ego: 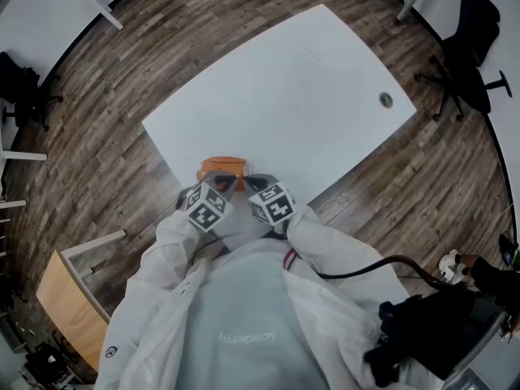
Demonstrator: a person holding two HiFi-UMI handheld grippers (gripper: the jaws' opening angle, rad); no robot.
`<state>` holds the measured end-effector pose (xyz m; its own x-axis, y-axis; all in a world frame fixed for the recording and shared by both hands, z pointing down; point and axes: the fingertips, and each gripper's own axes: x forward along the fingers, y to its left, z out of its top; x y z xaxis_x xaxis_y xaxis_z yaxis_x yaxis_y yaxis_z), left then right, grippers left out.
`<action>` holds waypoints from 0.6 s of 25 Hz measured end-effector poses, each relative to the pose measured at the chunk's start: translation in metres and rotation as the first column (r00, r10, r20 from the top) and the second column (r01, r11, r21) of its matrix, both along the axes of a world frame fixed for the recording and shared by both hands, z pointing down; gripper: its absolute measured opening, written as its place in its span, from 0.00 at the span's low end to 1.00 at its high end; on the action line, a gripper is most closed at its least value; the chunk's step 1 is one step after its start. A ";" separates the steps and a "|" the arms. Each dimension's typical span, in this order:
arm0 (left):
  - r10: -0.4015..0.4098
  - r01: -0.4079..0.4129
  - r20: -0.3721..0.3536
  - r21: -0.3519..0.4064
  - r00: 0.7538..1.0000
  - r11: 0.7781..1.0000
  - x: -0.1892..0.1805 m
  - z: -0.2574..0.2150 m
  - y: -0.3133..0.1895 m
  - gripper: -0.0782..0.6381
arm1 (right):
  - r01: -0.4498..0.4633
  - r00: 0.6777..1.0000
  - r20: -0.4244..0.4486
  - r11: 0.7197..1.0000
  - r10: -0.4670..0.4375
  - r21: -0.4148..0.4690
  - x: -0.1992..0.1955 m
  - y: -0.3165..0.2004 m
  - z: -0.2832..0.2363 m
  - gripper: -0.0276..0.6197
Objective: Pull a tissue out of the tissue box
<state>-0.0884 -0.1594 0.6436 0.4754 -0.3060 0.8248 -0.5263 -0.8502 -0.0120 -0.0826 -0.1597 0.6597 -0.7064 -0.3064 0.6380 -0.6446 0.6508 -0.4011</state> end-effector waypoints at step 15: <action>-0.016 0.016 -0.002 -0.002 1.000 1.000 -0.003 0.002 -0.003 0.11 | 0.057 0.998 -0.028 0.998 -0.057 -0.001 -0.002 0.010 0.000 0.14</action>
<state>-0.0913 -0.1624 0.6458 0.4724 -0.3117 0.8244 -0.5399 -0.8417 -0.0089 -0.0843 -0.1494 0.6597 -0.7048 -0.2658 0.6577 -0.6173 0.6866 -0.3841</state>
